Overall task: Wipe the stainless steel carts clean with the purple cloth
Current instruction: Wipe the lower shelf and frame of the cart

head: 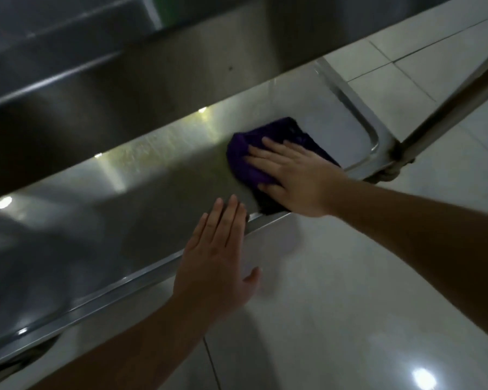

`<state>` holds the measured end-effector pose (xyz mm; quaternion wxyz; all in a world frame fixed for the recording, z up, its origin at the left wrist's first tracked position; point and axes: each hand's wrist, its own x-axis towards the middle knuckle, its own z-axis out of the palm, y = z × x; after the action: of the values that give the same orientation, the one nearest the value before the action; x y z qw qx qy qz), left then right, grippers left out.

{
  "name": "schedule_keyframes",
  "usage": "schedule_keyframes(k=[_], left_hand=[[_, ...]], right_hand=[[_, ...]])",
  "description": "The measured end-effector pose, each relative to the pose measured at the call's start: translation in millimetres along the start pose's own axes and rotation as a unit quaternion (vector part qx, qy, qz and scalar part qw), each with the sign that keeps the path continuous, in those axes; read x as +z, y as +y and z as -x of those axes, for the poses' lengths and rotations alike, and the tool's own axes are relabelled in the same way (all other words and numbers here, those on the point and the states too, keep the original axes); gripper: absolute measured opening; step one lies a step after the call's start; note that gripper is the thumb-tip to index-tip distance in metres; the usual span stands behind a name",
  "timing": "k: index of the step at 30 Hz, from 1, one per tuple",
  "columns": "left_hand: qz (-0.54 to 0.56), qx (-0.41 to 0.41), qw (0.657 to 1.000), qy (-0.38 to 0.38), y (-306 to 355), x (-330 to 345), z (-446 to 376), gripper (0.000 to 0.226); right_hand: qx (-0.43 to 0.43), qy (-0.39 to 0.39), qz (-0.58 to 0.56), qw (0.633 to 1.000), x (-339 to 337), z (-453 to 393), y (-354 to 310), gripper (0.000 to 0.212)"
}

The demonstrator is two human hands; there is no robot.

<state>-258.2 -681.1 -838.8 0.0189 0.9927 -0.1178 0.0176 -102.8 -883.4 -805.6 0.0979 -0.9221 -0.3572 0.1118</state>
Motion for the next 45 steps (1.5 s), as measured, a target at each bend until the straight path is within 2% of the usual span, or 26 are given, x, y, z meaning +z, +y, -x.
schedule_keyframes(k=[2, 5, 8, 10, 12, 15, 17, 20, 23, 26, 29, 31, 33, 35, 36, 38, 40, 42, 45], left_hand=[[0.004, 0.001, 1.0, 0.013, 0, 1, 1, 0.112], [0.01, 0.003, 1.0, 0.013, -2, -1, 0, 0.11], [0.013, 0.002, 1.0, -0.002, -3, -3, -1, 0.109], [0.015, -0.002, 1.0, -0.002, -2, -5, -2, 0.109], [0.015, 0.0, 1.0, 0.0, -1, -6, -3, 0.109], [0.007, 0.006, 1.0, -0.01, -4, -4, -1, 0.111], [-0.003, 0.011, 1.0, -0.022, -6, -2, 1, 0.113], [0.003, 0.014, 1.0, -0.011, -8, 0, 3, 0.113], [0.012, 0.011, 1.0, -0.002, -8, 0, 3, 0.113], [0.01, 0.007, 1.0, -0.013, -7, -2, 2, 0.112], [0.008, 0.001, 0.999, -0.038, -6, -7, 1, 0.111], [0.008, 0.008, 0.998, -0.064, -4, -10, 0, 0.112], [0.011, 0.008, 0.995, -0.096, -4, -15, -2, 0.116], [0.02, 0.003, 0.992, -0.125, -4, -20, -3, 0.119], [0.027, 0.004, 0.991, -0.132, -5, -22, -4, 0.119], [0.056, 0.011, 0.988, -0.145, -7, -26, -6, 0.115], [0.119, 0.011, 0.984, -0.132, -15, -32, -5, 0.102], [0.165, 0.002, 0.983, -0.084, -33, -40, 7, 0.083], [0.173, -0.078, 0.981, -0.024, -87, -49, 48, 0.07]], right_hand=[[0.064, 0.022, 0.011, 0.998, -8, 0, 34, 0.064], [0.24, 0.082, 0.008, 0.967, -31, -30, 90, 0.064], [0.318, 0.121, -0.017, 0.94, -43, -60, 101, 0.067], [0.303, 0.119, -0.032, 0.945, -42, -77, 78, 0.067], [0.242, 0.089, -0.045, 0.965, -36, -79, 44, 0.065], [0.145, 0.061, -0.018, 0.987, -8, -43, -9, 0.065], [0.12, 0.052, -0.019, 0.991, 8, -5, -24, 0.065], [0.201, 0.066, -0.014, 0.977, 8, 29, 3, 0.066], [0.3, 0.066, -0.017, 0.951, -11, 22, 50, 0.065], [0.318, 0.083, -0.029, 0.944, -32, -18, 75, 0.066], [0.313, 0.098, -0.054, 0.943, -43, -74, 63, 0.065], [0.254, 0.092, -0.042, 0.962, -37, -98, 26, 0.063], [0.131, 0.063, -0.028, 0.989, -23, -106, -23, 0.062], [0.032, 0.022, -0.028, 0.999, -7, -102, -58, 0.06], [0.01, 0.011, -0.031, 0.999, -6, -99, -60, 0.059], [0.038, 0.016, -0.041, 0.998, -11, -91, -44, 0.057], [0.124, 0.057, -0.038, 0.99, -17, -75, -15, 0.057], [0.215, 0.09, -0.052, 0.971, -21, -54, 11, 0.058], [0.317, 0.091, -0.083, 0.94, -21, -48, 5, 0.062]])
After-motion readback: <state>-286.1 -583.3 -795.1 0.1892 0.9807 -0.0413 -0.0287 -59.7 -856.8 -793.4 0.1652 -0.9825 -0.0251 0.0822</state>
